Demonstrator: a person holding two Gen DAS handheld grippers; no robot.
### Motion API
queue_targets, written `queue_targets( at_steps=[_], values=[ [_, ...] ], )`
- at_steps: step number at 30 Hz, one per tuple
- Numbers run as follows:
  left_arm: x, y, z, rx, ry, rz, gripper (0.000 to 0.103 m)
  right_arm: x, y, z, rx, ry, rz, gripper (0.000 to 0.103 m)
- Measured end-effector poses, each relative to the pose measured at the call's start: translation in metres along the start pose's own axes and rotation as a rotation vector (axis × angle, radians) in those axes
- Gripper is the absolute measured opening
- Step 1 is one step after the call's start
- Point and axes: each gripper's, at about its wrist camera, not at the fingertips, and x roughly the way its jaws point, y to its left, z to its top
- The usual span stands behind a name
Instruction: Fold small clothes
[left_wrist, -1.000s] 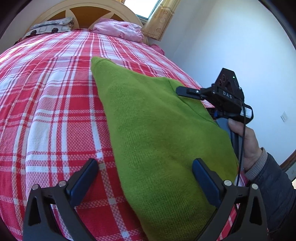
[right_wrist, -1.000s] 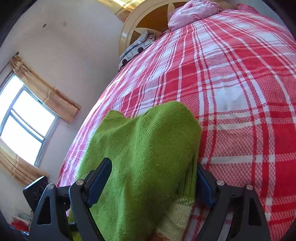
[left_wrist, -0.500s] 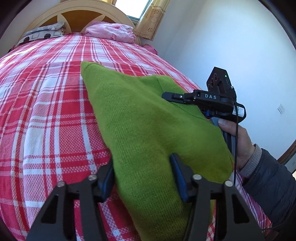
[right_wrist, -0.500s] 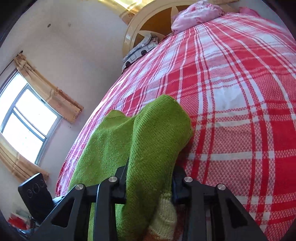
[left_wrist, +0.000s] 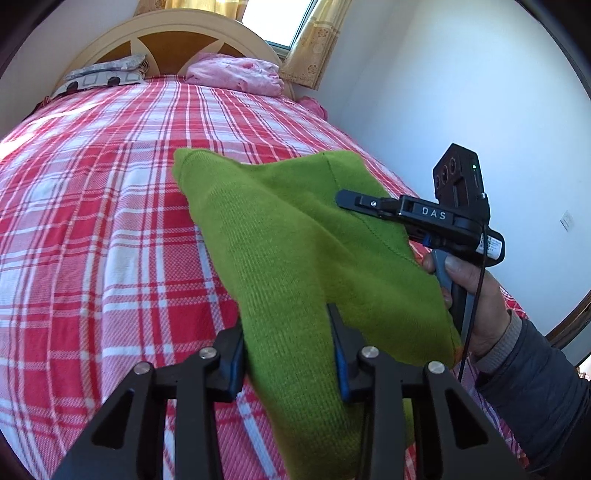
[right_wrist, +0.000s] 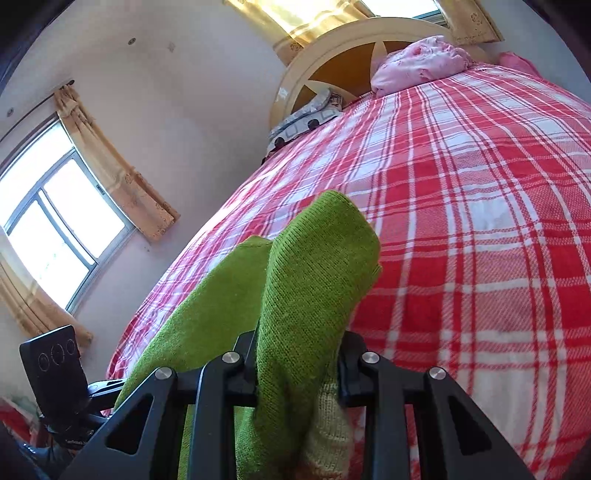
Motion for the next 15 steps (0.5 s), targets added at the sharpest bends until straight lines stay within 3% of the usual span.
queue_targets(
  at_steps=[15],
  values=[
    [-0.061, 0.023, -0.019, -0.037, -0.076, 0.059, 0.038, 0.015, 0.08, -0.01, -0.061, 0.023, 0.077, 0.029]
  ],
)
